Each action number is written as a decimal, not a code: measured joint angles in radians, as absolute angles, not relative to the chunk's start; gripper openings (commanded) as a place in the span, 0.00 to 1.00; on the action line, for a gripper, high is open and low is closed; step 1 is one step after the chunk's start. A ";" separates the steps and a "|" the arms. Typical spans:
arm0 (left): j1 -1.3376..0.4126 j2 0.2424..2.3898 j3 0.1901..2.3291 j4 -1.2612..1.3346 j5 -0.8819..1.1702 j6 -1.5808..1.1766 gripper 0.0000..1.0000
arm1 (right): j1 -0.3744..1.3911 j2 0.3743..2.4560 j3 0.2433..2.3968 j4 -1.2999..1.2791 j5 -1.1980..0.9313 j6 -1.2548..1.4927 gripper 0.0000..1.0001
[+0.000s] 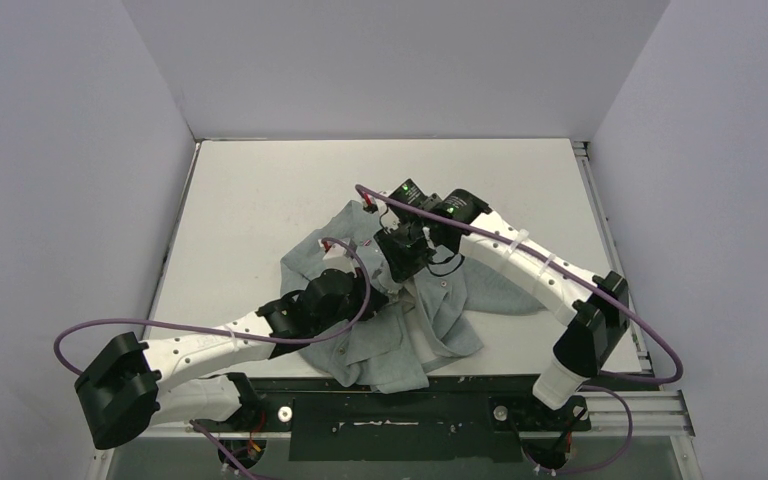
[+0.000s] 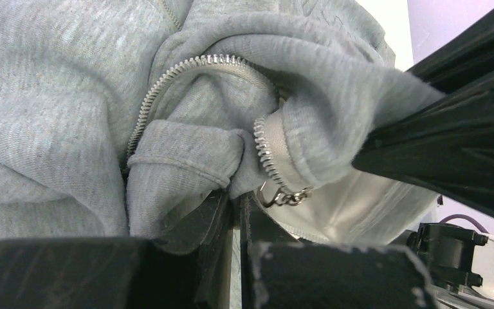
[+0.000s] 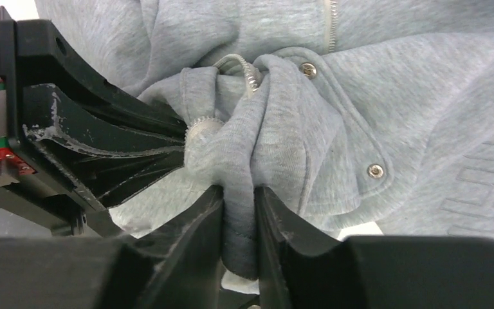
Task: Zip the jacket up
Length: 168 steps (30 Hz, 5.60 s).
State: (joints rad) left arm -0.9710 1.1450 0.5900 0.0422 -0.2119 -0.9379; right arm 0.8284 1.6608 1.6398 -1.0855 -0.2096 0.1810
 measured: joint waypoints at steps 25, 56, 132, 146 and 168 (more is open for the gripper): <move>-0.673 1.052 0.554 0.364 -0.012 -0.865 0.00 | 0.414 1.071 0.901 -0.084 -0.492 0.522 0.04; -0.234 1.401 1.146 0.770 0.530 -0.822 0.00 | 0.299 1.269 1.132 0.502 -0.439 0.443 0.07; -0.554 1.048 0.216 0.652 0.295 -0.853 0.00 | 1.091 1.379 0.319 0.498 0.498 0.925 0.52; -0.554 1.076 0.216 0.652 0.296 -0.854 0.00 | 1.054 1.539 0.420 0.564 0.421 0.867 0.42; -0.547 1.073 0.212 0.654 0.296 -0.876 0.00 | 1.033 1.601 0.504 0.494 0.455 0.792 0.45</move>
State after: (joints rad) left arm -0.5468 1.0729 0.2119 0.6537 0.2958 -0.8764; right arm 1.0332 1.6009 0.5041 0.4942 0.4545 0.7921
